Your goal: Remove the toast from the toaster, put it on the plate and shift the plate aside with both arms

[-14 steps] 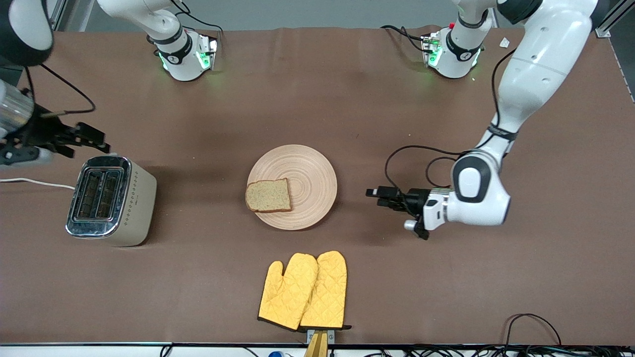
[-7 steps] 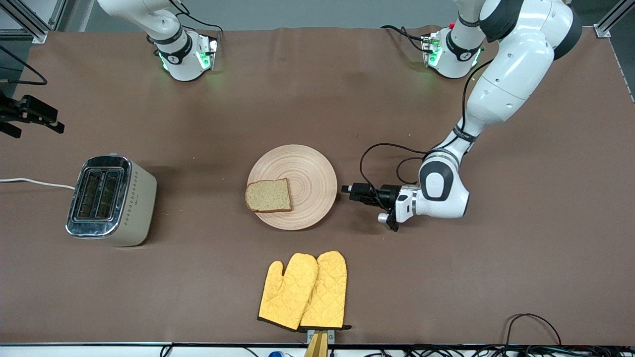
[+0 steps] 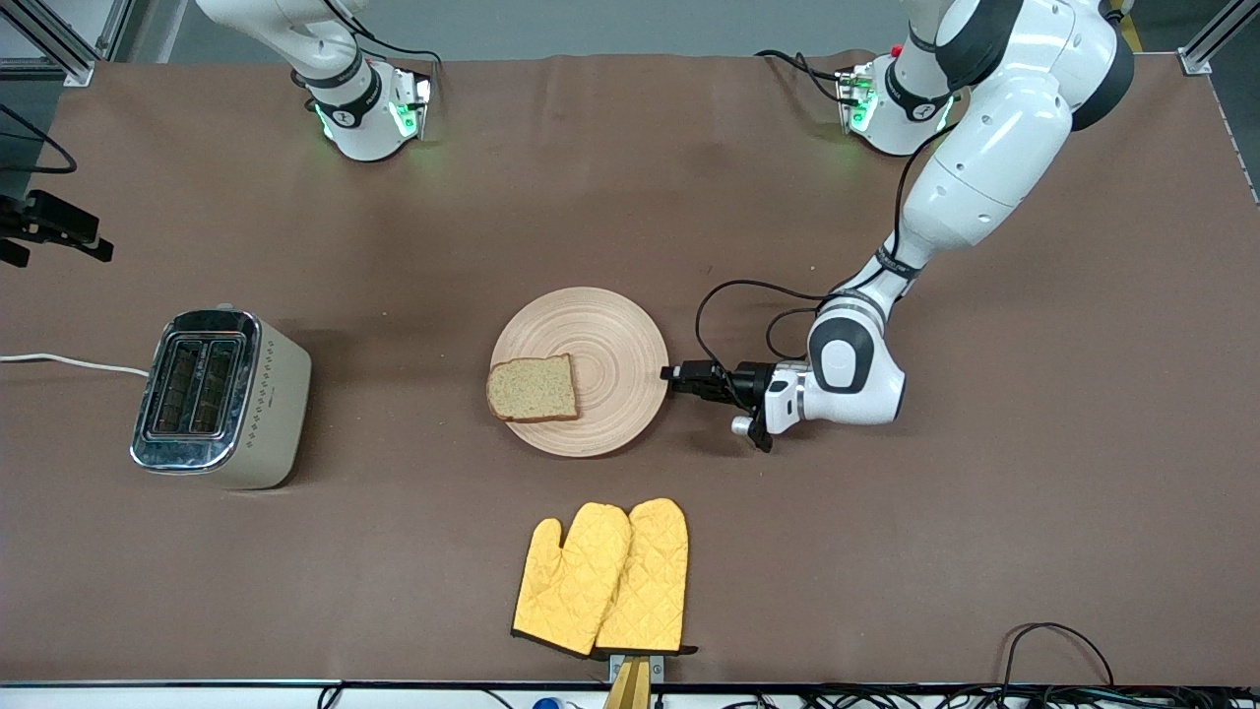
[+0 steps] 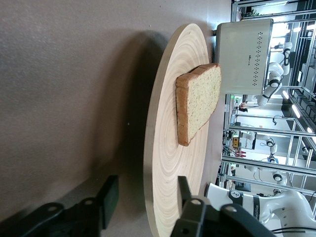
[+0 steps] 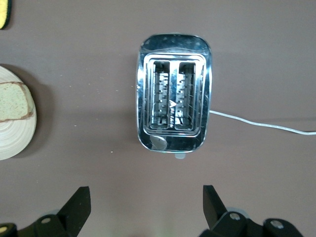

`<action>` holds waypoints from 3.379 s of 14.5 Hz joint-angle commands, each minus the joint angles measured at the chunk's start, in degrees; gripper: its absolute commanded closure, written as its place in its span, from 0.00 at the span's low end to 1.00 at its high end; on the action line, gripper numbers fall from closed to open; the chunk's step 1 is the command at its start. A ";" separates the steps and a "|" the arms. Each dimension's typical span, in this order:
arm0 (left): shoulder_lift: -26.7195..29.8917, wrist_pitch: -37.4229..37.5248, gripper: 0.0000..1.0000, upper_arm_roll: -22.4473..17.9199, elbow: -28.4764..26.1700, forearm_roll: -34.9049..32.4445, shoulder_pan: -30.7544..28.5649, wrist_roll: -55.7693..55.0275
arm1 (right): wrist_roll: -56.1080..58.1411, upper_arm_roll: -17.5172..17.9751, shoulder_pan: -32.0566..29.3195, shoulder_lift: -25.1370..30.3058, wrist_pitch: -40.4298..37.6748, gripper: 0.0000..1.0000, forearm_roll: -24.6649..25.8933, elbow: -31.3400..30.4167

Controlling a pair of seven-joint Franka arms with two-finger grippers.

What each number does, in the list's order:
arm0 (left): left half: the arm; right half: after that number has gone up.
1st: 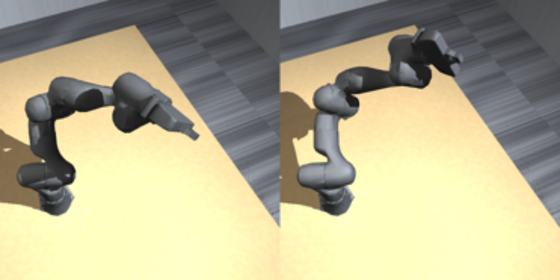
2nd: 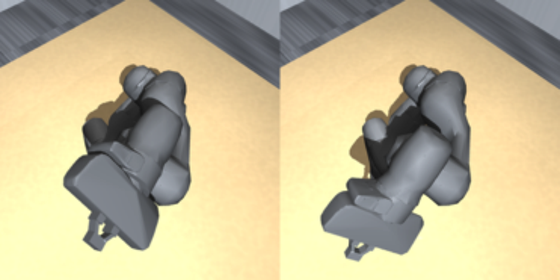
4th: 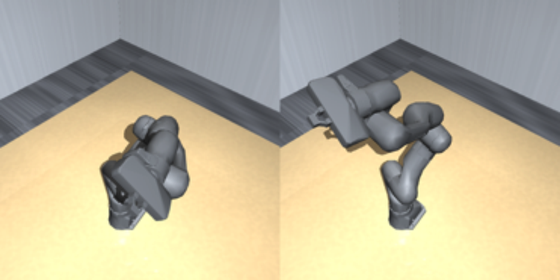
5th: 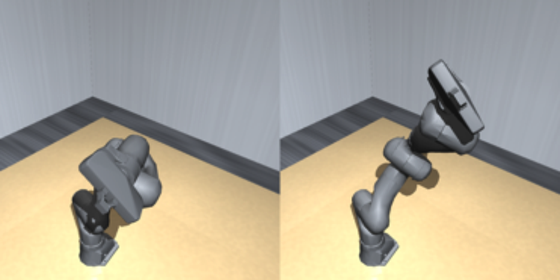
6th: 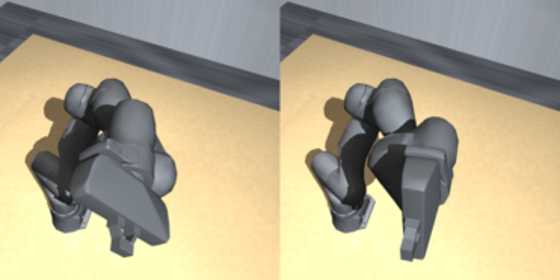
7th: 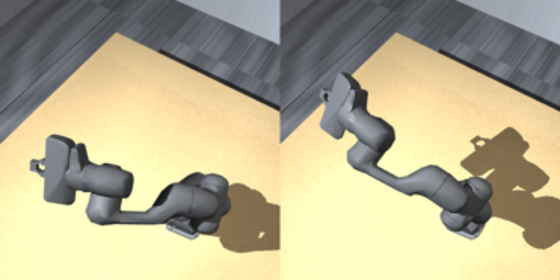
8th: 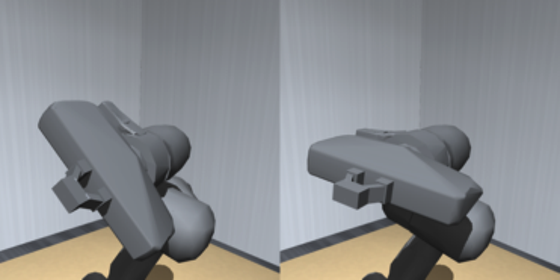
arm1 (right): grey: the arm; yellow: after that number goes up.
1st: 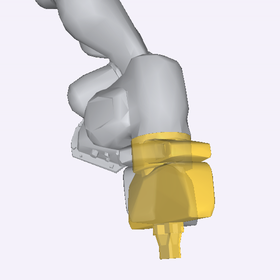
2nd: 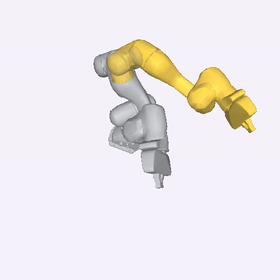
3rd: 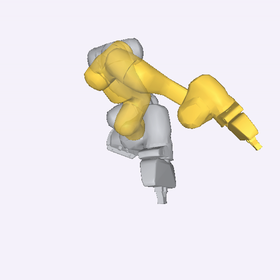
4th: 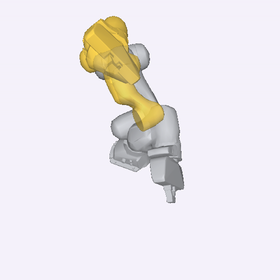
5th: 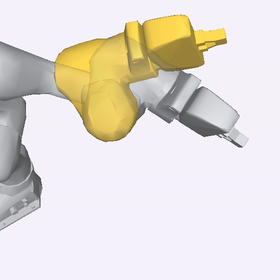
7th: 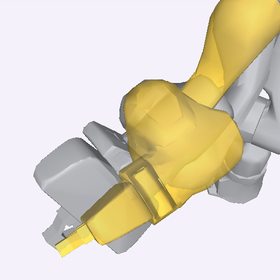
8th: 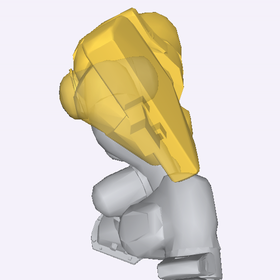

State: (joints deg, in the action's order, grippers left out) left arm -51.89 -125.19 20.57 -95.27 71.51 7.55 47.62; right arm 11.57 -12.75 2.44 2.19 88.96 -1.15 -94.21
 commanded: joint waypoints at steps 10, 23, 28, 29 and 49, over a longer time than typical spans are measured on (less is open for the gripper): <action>0.38 -1.11 0.94 0.18 0.25 2.32 0.18 1.60 | -0.41 7.30 -3.41 0.18 -0.45 0.00 3.25 0.26; 7.24 19.16 1.00 0.18 1.04 -6.18 -21.93 -0.24 | -6.12 7.65 -1.82 0.18 -1.42 0.00 2.56 1.49; 6.63 26.38 1.00 0.18 4.12 -22.09 -38.02 -0.42 | -6.12 7.56 -2.00 0.18 -1.86 0.00 2.56 1.58; 6.36 27.35 1.00 -0.26 4.64 -22.89 -40.48 -0.34 | -5.95 7.56 -2.00 0.18 -1.86 0.00 2.56 1.58; 6.60 28.06 0.00 0.16 16.69 -43.90 -48.42 -13.41 | -3.59 7.30 -2.62 -0.08 -3.44 0.00 3.26 6.15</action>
State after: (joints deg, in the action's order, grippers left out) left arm -49.43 -98.86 19.63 -79.73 30.68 -41.32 38.51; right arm 6.65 -5.69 0.14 1.97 86.58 1.18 -88.74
